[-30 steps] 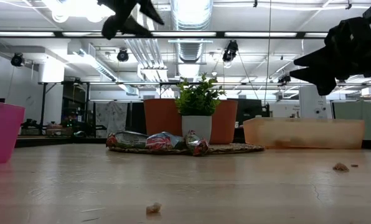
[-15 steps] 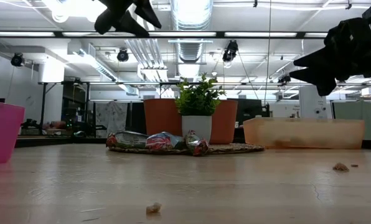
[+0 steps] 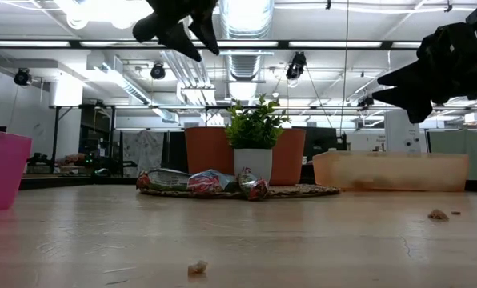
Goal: Pick and place Granola Bars by type
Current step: Put the red granola bar into the pink bin
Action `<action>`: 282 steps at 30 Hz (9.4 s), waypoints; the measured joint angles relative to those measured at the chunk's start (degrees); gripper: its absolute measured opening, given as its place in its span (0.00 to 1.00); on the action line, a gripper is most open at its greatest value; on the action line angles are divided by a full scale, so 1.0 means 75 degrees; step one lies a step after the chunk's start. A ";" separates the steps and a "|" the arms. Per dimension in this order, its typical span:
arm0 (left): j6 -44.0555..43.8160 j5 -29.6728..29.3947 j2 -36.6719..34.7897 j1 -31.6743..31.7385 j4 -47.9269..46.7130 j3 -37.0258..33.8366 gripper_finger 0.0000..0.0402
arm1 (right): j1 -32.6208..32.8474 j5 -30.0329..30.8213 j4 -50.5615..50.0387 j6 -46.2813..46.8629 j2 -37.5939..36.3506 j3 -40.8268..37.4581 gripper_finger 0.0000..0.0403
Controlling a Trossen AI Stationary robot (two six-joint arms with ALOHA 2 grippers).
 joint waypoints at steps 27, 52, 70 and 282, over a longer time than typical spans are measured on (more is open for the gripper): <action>-0.3271 0.1525 0.2168 0.1338 -0.2943 0.0252 0.74 | 0.0001 0.0000 0.0000 0.0000 0.0003 0.0000 0.49; -0.3741 0.2297 0.1778 0.1387 -0.0388 -0.2513 0.73 | 0.0000 0.0003 0.0002 0.0000 0.0009 0.0000 0.49; -0.3884 0.2453 0.1809 0.1417 0.0139 -0.2989 0.42 | 0.0000 0.0000 0.0000 0.0000 0.0000 0.0000 0.49; 0.1342 0.4200 0.2824 0.0589 -0.1426 -0.0692 0.82 | 0.0003 0.0003 0.0000 0.0000 0.0006 0.0003 0.49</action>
